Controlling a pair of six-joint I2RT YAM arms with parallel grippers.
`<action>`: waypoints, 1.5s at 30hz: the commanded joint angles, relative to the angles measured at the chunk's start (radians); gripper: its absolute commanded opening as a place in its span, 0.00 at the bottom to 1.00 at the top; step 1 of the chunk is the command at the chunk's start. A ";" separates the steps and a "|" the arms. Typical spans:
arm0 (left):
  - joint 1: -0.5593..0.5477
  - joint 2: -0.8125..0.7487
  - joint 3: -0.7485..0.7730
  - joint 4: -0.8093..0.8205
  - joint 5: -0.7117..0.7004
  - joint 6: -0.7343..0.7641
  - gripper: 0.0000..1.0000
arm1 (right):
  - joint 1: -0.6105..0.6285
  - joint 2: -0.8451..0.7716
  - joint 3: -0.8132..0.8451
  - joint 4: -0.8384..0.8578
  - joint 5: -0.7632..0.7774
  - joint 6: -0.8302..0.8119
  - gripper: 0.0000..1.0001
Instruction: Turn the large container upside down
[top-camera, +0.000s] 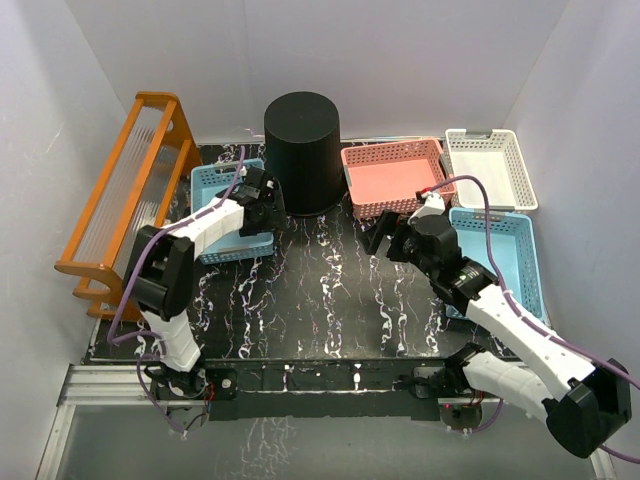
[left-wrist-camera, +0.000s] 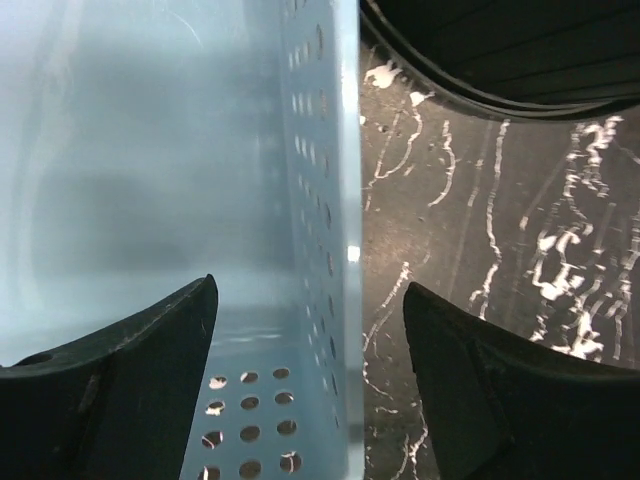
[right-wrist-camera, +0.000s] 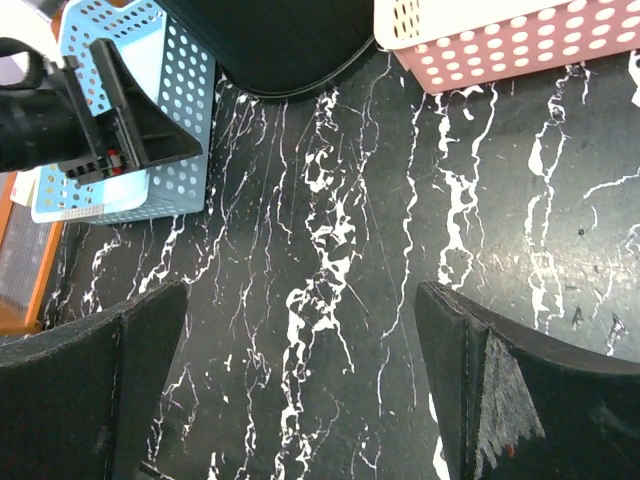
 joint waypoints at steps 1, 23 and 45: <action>-0.003 0.008 0.042 -0.038 -0.041 0.004 0.67 | -0.003 -0.066 -0.009 -0.056 0.047 -0.020 0.98; -0.014 -0.453 -0.109 -0.254 0.305 -0.040 0.00 | -0.003 -0.051 0.006 -0.101 0.042 -0.029 0.98; -0.164 -0.773 -0.580 0.680 1.010 -0.658 0.00 | -0.003 -0.192 0.291 -0.276 0.431 -0.196 0.98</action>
